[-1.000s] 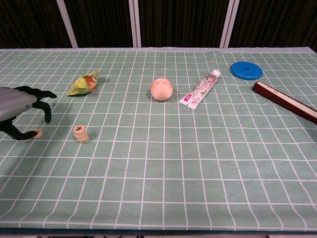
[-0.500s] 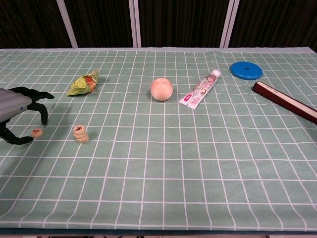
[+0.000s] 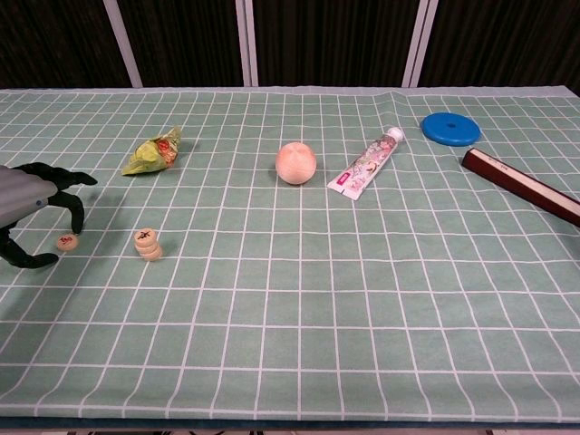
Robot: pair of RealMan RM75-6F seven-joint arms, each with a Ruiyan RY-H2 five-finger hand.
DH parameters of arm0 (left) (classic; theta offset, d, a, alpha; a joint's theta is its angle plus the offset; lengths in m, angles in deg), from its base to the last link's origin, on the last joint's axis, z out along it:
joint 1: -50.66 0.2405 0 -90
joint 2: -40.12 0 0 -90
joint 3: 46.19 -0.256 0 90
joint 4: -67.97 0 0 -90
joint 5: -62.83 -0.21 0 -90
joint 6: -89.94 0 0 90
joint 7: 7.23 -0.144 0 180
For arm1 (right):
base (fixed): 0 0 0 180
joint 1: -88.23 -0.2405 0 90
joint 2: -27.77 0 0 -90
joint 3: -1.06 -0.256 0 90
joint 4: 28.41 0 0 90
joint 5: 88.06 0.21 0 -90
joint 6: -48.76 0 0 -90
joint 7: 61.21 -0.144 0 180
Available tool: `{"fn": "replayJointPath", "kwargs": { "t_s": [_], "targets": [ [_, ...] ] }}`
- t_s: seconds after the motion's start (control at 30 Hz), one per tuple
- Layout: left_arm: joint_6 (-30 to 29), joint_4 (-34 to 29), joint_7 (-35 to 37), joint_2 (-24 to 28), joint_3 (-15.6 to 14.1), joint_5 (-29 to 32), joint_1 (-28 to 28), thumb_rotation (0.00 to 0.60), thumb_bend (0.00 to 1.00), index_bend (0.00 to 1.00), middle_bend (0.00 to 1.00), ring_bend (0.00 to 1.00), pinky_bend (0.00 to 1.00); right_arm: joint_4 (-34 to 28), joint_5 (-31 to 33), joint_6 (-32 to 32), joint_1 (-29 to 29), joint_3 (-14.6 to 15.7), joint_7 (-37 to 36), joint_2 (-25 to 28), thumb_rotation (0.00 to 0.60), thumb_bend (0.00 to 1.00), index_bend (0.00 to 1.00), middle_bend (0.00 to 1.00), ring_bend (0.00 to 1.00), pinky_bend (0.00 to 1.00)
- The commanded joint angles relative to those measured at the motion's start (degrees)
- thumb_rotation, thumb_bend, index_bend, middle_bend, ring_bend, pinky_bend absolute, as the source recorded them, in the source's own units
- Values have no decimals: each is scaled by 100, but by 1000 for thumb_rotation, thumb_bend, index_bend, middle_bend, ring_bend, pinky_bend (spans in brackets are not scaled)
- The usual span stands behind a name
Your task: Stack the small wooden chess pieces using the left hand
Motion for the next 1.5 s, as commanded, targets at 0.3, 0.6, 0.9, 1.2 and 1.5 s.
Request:
{"fn": "replayJointPath", "kwargs": {
  "t_s": [0.3, 0.6, 0.9, 1.2, 1.5],
  "targets": [
    [60, 48, -96, -67, 32, 21, -2, 600, 282, 455, 20, 0, 0, -4, 21, 1, 1, -14, -12, -1, 600, 232, 119, 13, 0, 0],
    [79, 57, -175, -78, 44, 56, 21, 600, 292, 472, 22, 0, 0, -6, 18, 9, 5, -14, -15, 1, 600, 233, 119, 13, 0, 0],
    [91, 40, -190, -76, 60, 43, 26, 600, 306, 489, 27, 0, 0, -18, 39, 8, 8, -23, -16, 1, 600, 233, 119, 13, 0, 0],
    [44, -155, -106, 0, 78, -82, 15, 600, 307, 493, 28, 0, 0, -24, 48, 7, 10, -27, -23, 4, 600, 232, 119, 13, 0, 0],
    [-12, -826, -234, 234, 260, -130, -129, 600, 307, 494, 28, 0, 0, -21, 46, 5, 9, -26, -18, -2, 600, 232, 119, 13, 0, 0]
  ]
}}
